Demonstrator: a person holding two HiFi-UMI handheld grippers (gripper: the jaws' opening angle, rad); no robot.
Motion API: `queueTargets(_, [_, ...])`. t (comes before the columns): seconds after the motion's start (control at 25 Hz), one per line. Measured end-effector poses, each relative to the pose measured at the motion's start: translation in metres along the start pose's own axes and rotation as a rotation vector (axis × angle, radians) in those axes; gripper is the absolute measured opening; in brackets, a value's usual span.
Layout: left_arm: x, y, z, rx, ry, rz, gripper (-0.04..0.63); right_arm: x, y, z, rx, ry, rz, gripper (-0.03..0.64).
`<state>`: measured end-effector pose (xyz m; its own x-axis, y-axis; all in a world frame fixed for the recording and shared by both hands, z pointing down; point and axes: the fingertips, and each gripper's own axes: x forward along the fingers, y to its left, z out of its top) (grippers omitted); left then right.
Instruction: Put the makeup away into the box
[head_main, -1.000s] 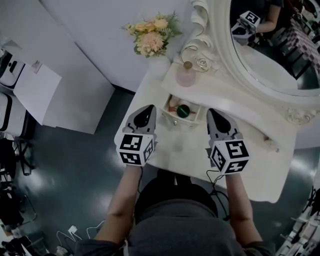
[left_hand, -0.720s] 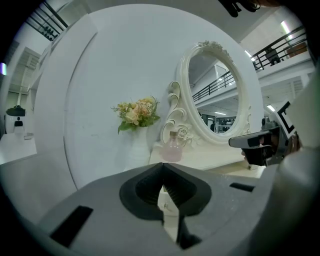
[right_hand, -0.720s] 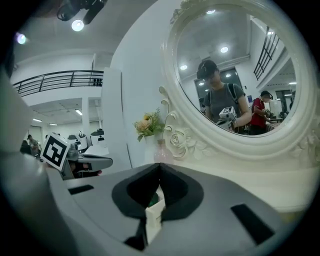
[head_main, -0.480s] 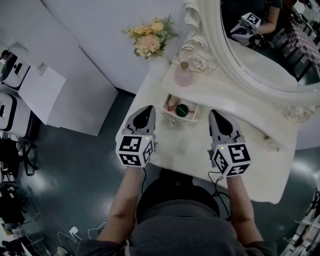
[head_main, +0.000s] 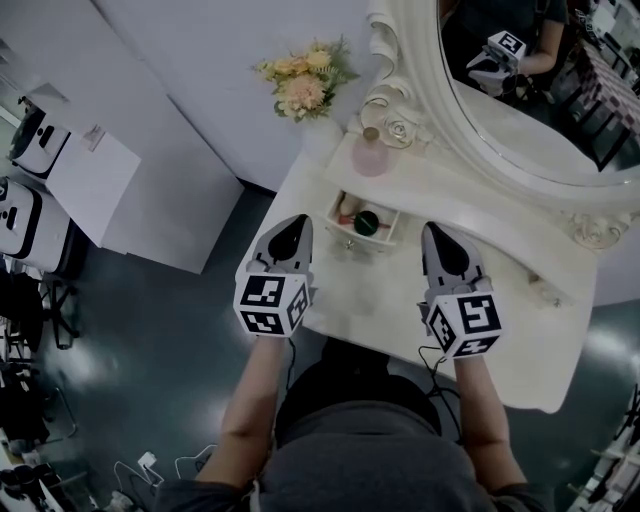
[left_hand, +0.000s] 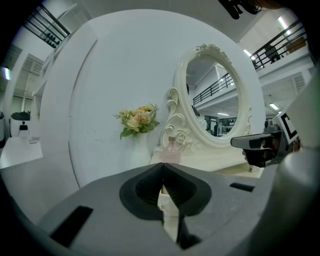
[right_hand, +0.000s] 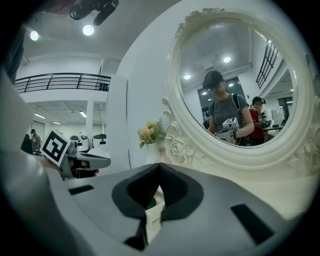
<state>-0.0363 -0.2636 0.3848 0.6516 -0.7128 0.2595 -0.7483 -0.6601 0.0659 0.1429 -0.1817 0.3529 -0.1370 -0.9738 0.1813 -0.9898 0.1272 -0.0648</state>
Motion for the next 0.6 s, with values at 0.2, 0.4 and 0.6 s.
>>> queueTargets(0.2, [-0.0019,-0.0019,0.0006,0.001,-0.001,0.004,0.005,-0.0026,-0.0001,0.0004,0.001,-0.007,0.001,0.003])
queueTargets(0.4, [-0.0032,-0.0003,0.0010,0.002,-0.001,0.009,0.005,-0.0022,0.0011,0.0003,0.005,-0.012,0.007,0.003])
queueTargets(0.6, [-0.0032,0.0049,0.0005,-0.005,-0.003,0.012,0.005,0.0015,0.0041,0.0009,0.004,-0.012,0.009,0.003])
